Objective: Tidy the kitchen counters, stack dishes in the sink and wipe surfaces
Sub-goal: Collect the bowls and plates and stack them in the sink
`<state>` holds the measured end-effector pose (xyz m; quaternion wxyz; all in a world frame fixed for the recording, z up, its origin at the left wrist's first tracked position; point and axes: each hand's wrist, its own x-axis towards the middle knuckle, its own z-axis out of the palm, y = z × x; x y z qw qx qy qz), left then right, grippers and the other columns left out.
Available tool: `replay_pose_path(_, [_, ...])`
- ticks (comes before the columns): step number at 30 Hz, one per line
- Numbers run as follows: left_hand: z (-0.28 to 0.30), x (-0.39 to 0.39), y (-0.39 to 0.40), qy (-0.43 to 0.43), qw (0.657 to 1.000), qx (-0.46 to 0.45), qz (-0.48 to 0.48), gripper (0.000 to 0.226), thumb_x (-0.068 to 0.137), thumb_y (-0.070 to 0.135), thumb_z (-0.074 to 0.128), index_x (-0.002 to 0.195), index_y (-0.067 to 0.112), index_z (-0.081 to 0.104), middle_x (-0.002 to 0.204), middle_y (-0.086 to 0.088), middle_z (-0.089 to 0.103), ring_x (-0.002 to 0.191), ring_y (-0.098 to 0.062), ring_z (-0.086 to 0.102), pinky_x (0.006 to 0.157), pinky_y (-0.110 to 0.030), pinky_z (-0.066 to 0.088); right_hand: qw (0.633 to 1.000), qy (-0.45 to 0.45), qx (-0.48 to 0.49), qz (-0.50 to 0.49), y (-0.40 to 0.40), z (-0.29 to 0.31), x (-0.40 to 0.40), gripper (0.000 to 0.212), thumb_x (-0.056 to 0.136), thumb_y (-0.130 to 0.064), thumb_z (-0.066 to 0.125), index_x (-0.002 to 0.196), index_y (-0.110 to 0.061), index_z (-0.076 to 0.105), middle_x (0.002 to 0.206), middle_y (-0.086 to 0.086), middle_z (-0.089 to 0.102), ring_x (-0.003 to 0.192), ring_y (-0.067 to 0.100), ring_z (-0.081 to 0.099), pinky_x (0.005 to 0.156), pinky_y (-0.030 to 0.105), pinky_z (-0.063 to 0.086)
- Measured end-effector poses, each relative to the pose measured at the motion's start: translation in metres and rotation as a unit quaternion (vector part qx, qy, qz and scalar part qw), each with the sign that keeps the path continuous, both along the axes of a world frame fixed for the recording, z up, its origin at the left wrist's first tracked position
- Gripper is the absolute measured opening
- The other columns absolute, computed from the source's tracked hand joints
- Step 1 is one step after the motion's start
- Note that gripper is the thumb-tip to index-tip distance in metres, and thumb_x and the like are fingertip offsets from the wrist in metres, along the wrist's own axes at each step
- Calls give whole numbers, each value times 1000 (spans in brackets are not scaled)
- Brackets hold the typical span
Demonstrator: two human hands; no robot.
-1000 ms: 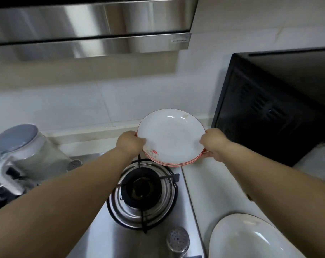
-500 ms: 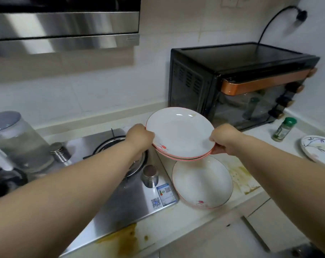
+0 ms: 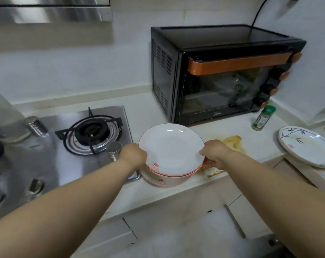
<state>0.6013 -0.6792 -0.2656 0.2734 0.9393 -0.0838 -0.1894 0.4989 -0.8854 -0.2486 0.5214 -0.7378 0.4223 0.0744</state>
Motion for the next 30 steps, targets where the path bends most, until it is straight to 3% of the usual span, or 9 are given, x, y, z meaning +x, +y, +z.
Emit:
replay_pose_path(5, [-13,-12,-4,-17,995,96,3,29,93,17,48,111,0,63,117,-17,63,111,-33,58,85,-31,47,999,-12,39,6,-7,-27,4,29,90,8,44,114,1,57,104,21,61,87,35,61,80,49,56])
replay_pose_path(9, [-21,-10,-7,-21,991,135,11,29,90,21,53,107,1,64,113,-15,66,106,-31,60,81,-30,47,999,-5,38,16,-11,-42,13,24,90,7,44,106,-2,59,105,21,61,84,33,60,74,44,56])
replay_pose_path(12, [-24,-8,-9,-32,989,146,14,26,87,20,56,103,1,64,108,-15,67,102,-31,62,75,-30,46,999,10,-19,33,-16,-52,17,29,86,3,50,114,1,59,104,18,61,86,29,59,76,41,56])
replay_pose_path(16, [-25,-8,-8,-49,987,150,16,23,86,15,59,103,1,63,107,-15,67,103,-32,62,79,-32,50,994,40,-85,62,-17,-62,28,25,80,0,48,96,5,65,100,24,67,91,43,65,81,53,56])
replay_pose_path(23, [-23,-2,1,-31,992,122,6,28,83,18,63,106,4,59,111,-13,65,105,-30,61,76,-29,46,990,53,-114,65,-8,-63,32,19,85,-1,49,100,4,60,104,19,63,96,35,62,88,42,54])
replay_pose_path(26, [-16,-3,0,-29,992,127,0,45,82,23,65,119,4,49,123,-14,57,112,-31,57,85,-33,48,988,67,-117,71,-7,-60,29,19,87,-6,49,98,2,62,97,19,63,89,36,62,78,37,53])
replay_pose_path(28, [-5,-2,-5,-40,993,112,0,56,83,27,65,127,4,41,131,-16,47,119,-32,52,93,-37,45,992,55,-104,55,-9,-53,22,12,86,-8,52,77,-1,57,78,17,58,71,33,57,66,37,49])
replay_pose_path(30, [9,-1,-17,-59,994,89,-34,52,86,30,62,127,6,42,131,-15,47,119,-32,51,95,-37,44,996,44,-80,22,-19,-43,14,23,87,-9,55,66,-6,47,67,12,49,59,27,47,56,32,43])
